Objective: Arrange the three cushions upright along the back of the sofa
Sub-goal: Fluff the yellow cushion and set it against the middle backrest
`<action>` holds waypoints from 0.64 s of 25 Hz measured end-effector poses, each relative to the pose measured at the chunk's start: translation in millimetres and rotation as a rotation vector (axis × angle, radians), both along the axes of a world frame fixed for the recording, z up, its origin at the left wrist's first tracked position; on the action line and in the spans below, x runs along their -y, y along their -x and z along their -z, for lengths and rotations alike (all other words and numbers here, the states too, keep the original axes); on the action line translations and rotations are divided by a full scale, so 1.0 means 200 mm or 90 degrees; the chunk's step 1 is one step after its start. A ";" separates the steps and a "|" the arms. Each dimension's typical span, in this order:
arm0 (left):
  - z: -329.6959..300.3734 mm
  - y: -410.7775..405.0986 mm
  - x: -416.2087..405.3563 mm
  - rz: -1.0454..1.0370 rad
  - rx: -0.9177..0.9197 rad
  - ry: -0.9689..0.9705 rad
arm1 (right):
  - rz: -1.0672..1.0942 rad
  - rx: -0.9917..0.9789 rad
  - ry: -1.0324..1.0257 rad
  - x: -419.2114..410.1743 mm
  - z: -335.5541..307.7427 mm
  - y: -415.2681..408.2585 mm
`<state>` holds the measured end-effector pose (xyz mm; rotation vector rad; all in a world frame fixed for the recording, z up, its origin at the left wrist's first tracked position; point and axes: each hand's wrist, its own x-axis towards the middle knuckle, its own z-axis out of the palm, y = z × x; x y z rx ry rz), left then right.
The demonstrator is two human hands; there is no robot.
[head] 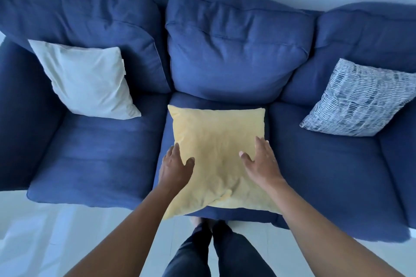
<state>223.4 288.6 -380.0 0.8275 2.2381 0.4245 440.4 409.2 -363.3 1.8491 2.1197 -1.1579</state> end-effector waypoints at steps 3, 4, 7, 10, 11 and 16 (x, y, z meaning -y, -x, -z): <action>0.12 0.05 -0.05 -0.019 0.015 0.013 | 0.024 0.005 0.027 -0.06 0.17 0.03; 0.16 0.07 -0.07 -0.031 0.022 0.021 | 0.042 0.010 0.044 -0.09 0.23 0.03; 0.32 0.14 -0.14 -0.064 0.047 0.084 | 0.094 0.033 0.079 -0.18 0.44 0.00; 0.48 0.21 -0.22 -0.127 0.095 0.136 | 0.176 0.029 0.096 -0.30 0.63 -0.03; 0.52 0.22 -0.25 -0.155 0.116 0.144 | 0.216 0.021 0.112 -0.33 0.68 -0.04; 0.67 0.22 -0.33 -0.274 0.226 0.166 | 0.494 -0.044 0.258 -0.42 0.81 -0.06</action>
